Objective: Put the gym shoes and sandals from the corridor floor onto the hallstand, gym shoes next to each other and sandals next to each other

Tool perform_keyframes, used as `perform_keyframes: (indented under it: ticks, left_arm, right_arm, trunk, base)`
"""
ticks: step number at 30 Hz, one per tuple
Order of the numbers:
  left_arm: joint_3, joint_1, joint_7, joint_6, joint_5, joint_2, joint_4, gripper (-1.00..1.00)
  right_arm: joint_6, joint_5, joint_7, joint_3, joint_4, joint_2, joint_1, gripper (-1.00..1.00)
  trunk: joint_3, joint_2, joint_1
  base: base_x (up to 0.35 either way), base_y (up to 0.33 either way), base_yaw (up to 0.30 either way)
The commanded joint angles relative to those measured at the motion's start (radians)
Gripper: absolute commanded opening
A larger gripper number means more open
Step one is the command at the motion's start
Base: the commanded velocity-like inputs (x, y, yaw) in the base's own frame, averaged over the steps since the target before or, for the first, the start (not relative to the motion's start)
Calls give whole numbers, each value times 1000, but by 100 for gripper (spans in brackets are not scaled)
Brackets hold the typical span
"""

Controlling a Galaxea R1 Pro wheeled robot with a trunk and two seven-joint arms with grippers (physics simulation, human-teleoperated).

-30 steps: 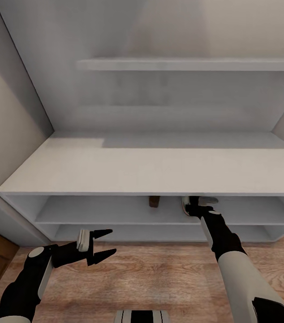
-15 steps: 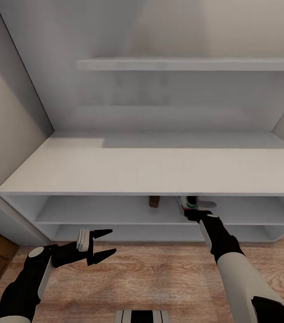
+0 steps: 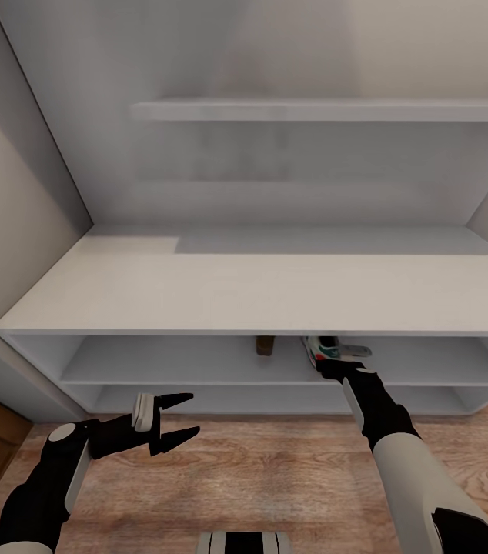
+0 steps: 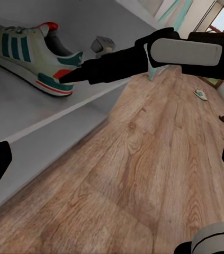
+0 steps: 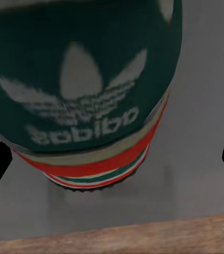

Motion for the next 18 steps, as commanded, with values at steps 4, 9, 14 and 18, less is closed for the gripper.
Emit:
perform_keyframes:
  ticks: [4,9,14,18]
  left_arm:
    - [0,0,-4,11,1,0,0,100]
    - [0,0,-4,11,2,0,0,100]
    - [0,0,-4,11,2,0,-1,100]
    - [0,0,-4,11,2,0,-1,100]
  right_arm:
    - [5,10,2,-4,-2,1,0,100]
    - [5,10,2,-4,-2,1,0,100]
    - [5,10,2,-4,-2,1,0,100]
    - [5,9,2,-4,-2,1,0,100]
  trunk:
    - [-1,0,0]
    - [-1,0,0]
    - [-1,0,0]
    - [-1,0,0]
  base:
    - [-143,0,0]
    - [-314,0,0]
    - [-335,0,0]
    - [-338,0,0]
